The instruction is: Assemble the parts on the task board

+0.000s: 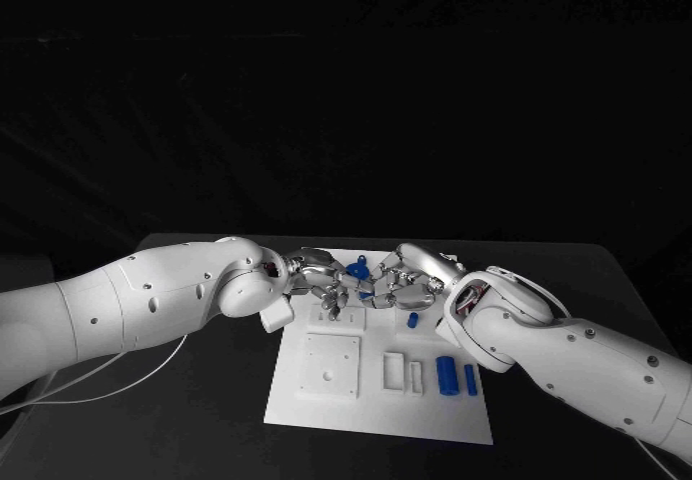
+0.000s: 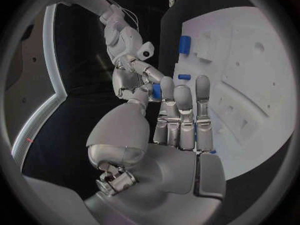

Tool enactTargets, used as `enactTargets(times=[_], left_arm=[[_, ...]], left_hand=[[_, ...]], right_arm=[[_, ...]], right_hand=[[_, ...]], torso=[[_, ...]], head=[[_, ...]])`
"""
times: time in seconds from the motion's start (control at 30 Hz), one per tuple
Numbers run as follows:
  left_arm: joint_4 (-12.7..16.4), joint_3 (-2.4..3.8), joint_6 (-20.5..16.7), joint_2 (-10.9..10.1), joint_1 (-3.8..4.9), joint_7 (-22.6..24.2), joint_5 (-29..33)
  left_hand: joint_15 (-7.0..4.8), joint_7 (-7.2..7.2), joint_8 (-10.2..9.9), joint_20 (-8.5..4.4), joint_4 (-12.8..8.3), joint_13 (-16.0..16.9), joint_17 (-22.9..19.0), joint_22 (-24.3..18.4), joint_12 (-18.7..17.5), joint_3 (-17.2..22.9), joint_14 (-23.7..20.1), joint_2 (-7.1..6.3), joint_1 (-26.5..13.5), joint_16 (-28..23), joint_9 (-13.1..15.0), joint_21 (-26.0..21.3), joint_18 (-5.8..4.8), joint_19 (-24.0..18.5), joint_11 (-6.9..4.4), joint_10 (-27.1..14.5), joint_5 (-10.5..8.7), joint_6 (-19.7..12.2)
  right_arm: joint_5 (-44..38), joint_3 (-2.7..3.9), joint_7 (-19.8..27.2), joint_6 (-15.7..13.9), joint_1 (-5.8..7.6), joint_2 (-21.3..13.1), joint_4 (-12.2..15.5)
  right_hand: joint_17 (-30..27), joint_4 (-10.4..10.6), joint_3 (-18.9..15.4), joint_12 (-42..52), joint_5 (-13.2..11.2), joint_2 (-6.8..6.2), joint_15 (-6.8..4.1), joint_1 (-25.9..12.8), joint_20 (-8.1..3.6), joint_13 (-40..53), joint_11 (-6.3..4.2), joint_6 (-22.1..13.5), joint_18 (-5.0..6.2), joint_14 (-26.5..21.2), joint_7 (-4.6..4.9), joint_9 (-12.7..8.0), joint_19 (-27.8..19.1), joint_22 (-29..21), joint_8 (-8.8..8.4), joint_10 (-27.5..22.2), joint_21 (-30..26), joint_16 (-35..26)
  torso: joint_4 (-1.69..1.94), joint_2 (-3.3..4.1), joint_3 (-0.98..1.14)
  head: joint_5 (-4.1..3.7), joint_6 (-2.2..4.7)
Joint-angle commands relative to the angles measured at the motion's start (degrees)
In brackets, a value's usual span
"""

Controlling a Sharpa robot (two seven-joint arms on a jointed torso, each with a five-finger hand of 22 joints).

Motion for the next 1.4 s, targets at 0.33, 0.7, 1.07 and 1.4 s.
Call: enactTargets(times=[0.33,0.7,1.07,1.4], left_arm=[[0.26,0.08,2.10,-0.17,0.09,0.82,0.79],[0.28,0.08,2.59,-0.42,0.09,0.62,0.79],[0.35,0.08,1.56,-0.48,0.09,1.26,1.52],[0.30,0.08,-1.25,-0.46,0.09,1.54,2.16]], left_hand=[[-0.09,-0.12,-0.01,-0.18,0.19,0.11,0.13,0.28,-0.24,-0.51,-0.34,-0.53,0.15,0.39,-0.15,-0.37,-0.51,0.05,-0.35,0.02,0.06,0.35],[-0.10,-0.17,-0.11,-0.19,0.02,0.12,0.18,0.47,-0.24,-0.45,-0.40,-0.55,0.67,0.43,-0.24,-0.47,-0.54,0.03,-0.38,0.00,0.24,0.45],[-0.31,-0.43,1.55,-0.40,-3.11,-0.09,0.41,1.22,-0.48,4.03,-0.32,2.27,2.84,0.69,3.20,-0.35,-0.50,0.04,-0.54,0.41,3.63,-0.37],[-0.55,-0.51,4.39,-0.62,-5.77,0.33,1.12,2.87,-0.04,8.83,0.08,3.87,1.42,1.31,12.30,0.52,-0.19,-0.19,-0.70,1.08,5.13,-1.35]], right_arm=[[-1.24,-0.04,0.20,0.38,-0.07,-0.06,0.08],[-1.25,-0.04,0.17,0.33,-0.09,-0.15,0.14],[-1.25,-0.04,0.13,0.83,-0.10,-0.22,0.17],[-1.01,-0.05,0.00,-0.72,-0.13,-0.46,-0.15]], right_hand=[[0.02,-0.36,-0.13,-0.24,-0.34,0.58,0.07,0.13,-0.04,0.00,-0.06,-0.49,0.00,-0.31,0.02,0.07,2.41,4.13,0.31,-0.52,-0.26,-0.39],[0.02,-0.48,-0.21,-0.22,-0.41,0.64,0.07,-0.05,-0.04,-0.01,-0.06,-0.50,0.00,-0.31,0.01,0.07,2.43,4.14,0.30,-0.52,-0.18,-0.40],[0.00,-0.55,-0.29,-0.25,-0.51,0.69,0.07,-0.09,-0.03,-0.04,-0.06,-0.49,0.02,-0.33,0.01,0.07,2.42,4.10,0.31,-0.56,-0.38,-0.45],[-2.04,0.54,-5.03,-3.68,-3.52,-0.08,1.39,0.01,1.02,-2.95,1.78,-10.83,0.76,-1.75,2.84,-0.06,1.76,3.18,0.41,-3.24,-4.42,-3.22]], torso=[[0.01,0.00,0.01],[0.01,0.01,0.01],[0.00,-0.01,-0.01],[0.01,-0.02,0.00]], head=[[0.06,-0.15],[0.03,-0.24],[0.00,-0.32],[0.03,-0.39]])
